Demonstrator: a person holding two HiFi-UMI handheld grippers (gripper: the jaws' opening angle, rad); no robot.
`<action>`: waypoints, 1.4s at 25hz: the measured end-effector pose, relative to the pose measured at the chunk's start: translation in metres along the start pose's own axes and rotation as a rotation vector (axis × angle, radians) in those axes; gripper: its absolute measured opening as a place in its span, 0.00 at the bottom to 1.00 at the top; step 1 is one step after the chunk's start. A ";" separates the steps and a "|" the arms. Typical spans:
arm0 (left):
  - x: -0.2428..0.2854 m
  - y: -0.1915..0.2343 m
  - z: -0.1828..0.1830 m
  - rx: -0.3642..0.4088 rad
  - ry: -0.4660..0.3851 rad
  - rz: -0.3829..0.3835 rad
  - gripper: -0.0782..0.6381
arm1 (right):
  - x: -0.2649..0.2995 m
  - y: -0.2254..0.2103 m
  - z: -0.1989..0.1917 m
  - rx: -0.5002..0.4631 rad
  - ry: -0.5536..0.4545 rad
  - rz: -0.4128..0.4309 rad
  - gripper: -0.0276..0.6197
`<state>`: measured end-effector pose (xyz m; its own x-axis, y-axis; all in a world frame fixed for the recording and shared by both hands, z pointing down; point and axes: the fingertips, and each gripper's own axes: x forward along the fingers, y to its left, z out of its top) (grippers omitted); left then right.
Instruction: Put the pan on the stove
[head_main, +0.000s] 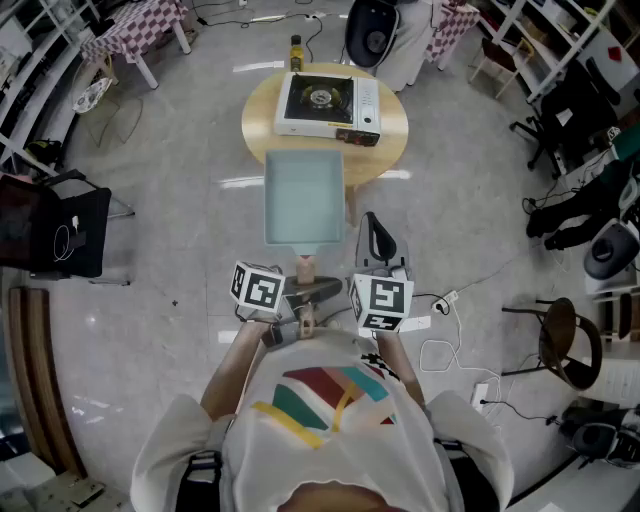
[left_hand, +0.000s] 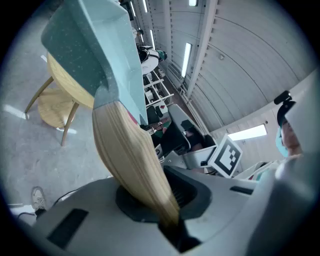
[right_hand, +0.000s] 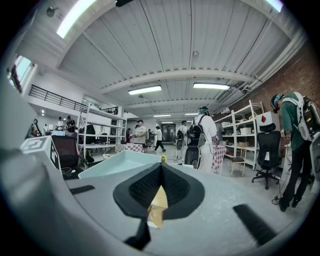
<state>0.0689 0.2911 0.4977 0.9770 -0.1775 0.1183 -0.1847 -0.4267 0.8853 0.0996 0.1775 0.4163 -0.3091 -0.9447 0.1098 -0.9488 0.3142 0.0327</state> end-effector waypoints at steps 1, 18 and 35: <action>-0.002 0.002 -0.001 0.009 0.008 0.012 0.12 | -0.001 0.001 0.000 -0.003 0.002 0.000 0.03; -0.013 0.014 0.022 0.039 0.049 0.010 0.12 | 0.009 0.017 -0.005 0.005 -0.005 0.045 0.03; -0.037 0.037 0.043 0.038 0.129 -0.066 0.13 | 0.049 0.025 -0.011 0.049 0.012 -0.048 0.04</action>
<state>0.0210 0.2439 0.5067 0.9923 -0.0335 0.1192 -0.1210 -0.4673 0.8758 0.0618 0.1404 0.4330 -0.2623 -0.9573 0.1214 -0.9647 0.2631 -0.0100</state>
